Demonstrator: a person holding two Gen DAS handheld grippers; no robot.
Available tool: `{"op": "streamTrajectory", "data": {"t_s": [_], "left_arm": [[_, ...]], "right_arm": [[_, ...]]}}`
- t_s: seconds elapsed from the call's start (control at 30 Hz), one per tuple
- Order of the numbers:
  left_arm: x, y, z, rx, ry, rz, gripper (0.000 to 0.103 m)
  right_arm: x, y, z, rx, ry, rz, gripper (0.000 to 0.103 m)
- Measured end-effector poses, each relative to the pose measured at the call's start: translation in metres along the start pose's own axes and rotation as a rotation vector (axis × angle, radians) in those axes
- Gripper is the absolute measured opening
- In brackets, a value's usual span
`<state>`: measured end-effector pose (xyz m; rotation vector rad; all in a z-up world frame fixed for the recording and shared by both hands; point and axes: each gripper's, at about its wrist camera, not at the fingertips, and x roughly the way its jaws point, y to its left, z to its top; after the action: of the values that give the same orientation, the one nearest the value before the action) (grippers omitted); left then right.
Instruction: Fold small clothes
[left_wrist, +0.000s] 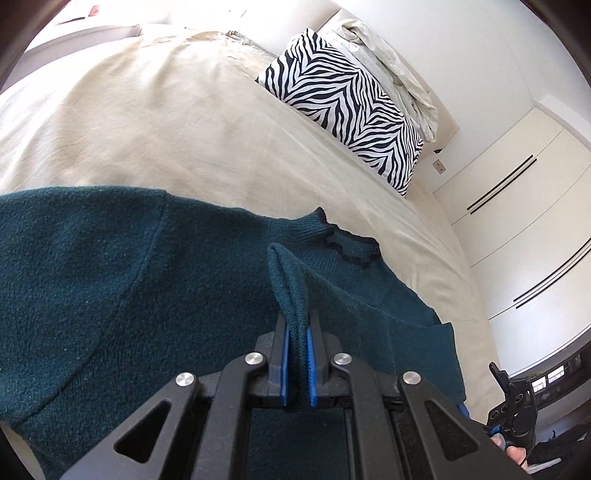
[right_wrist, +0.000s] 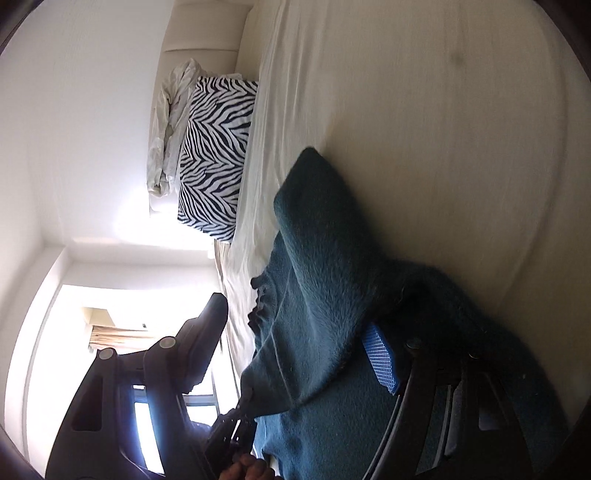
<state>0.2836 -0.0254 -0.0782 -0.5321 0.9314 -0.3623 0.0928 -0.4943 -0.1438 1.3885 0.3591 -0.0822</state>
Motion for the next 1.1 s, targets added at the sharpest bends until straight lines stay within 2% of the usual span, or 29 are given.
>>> {"op": "streamTrajectory", "data": {"t_s": [0.17,0.33,0.47,0.57,0.7,0.8,0.9,1.0,1.1], "left_arm": [[0.006,0.013,-0.008,-0.033,0.023,0.009,0.009],[0.009,0.021,-0.011,-0.061,0.029,-0.002,0.009],[0.009,0.023,-0.011,-0.053,0.028,-0.009,0.009],[0.01,0.024,-0.012,-0.05,0.025,-0.013,0.009],[0.008,0.025,-0.015,-0.037,0.021,-0.018,0.009],[0.008,0.029,-0.017,-0.045,0.021,-0.027,0.009],[0.007,0.03,-0.019,-0.043,0.009,-0.03,0.009],[0.006,0.032,-0.025,-0.036,-0.004,-0.029,0.01],[0.007,0.033,-0.026,-0.031,-0.008,-0.03,0.011]], "right_arm": [[-0.014,-0.016,0.009,0.039,-0.03,0.019,0.068],[-0.024,-0.01,0.0,-0.019,-0.013,-0.028,0.069],[-0.049,-0.01,-0.006,-0.031,0.031,-0.089,0.069],[-0.073,0.007,-0.011,-0.111,0.075,-0.124,0.071],[-0.081,0.051,-0.004,-0.275,0.153,-0.154,0.07],[-0.063,0.074,0.013,-0.312,0.255,-0.11,0.071],[-0.033,0.087,0.029,-0.342,0.313,-0.115,0.071],[0.003,0.083,0.047,-0.301,0.321,-0.143,0.071],[0.035,0.073,0.063,-0.28,0.308,-0.107,0.071]]}}
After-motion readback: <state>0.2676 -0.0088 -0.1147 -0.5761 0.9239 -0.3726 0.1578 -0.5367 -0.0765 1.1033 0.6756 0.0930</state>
